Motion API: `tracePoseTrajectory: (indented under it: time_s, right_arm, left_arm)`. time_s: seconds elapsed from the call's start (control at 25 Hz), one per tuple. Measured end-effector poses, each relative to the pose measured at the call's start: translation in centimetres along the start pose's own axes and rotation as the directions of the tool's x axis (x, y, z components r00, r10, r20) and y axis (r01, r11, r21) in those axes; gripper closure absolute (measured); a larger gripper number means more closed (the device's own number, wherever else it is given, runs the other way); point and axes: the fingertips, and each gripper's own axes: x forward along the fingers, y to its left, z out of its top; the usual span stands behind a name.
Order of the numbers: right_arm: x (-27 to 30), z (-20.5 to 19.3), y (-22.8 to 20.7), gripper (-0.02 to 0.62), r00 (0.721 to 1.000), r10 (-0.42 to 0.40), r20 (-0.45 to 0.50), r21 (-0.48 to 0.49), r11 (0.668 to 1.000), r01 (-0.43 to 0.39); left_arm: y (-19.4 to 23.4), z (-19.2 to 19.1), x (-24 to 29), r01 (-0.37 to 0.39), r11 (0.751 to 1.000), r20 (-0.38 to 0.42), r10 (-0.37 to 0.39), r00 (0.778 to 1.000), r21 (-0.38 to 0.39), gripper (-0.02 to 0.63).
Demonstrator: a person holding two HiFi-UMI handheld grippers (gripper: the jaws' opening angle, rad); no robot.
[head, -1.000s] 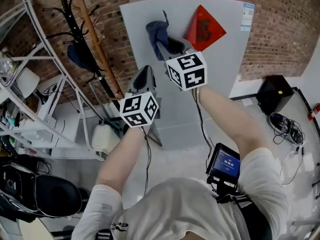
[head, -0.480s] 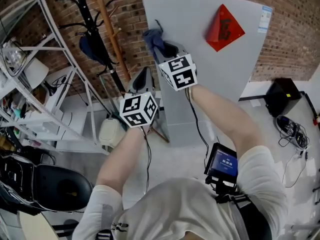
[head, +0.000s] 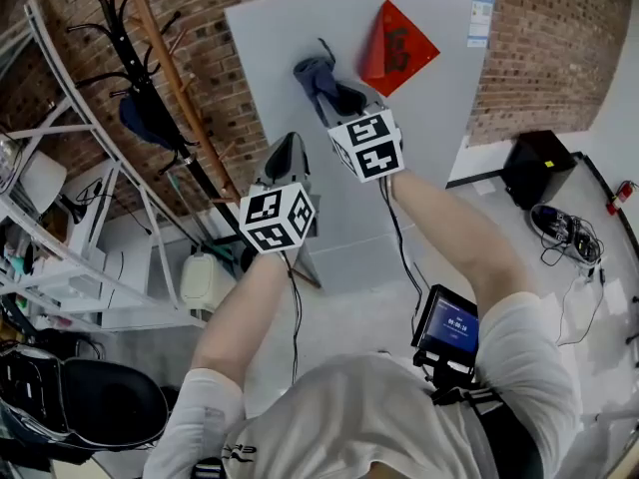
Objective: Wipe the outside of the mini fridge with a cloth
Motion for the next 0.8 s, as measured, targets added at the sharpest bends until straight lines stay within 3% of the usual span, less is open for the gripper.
tracePoseTrajectory:
  time_s: [0.36, 0.8]
  right_arm:
    - [-5.1, -2.5, -7.4, 0.509, 0.997, -0.072, -0.012, -0.068, 0.995, 0.071]
    - [-8.9, -6.2, -18.7, 0.509, 0.977, -0.207, -0.053, -0.013, 0.978, 0.207]
  left_arm:
    - [-7.3, -2.1, 4.3, 0.104, 0.994, -0.016, -0.104, 0.994, -0.026, 0.601]
    - [-14.0, -4.0, 8.9, 0.167, 0.985, -0.028, -0.168, 0.985, -0.036, 0.601]
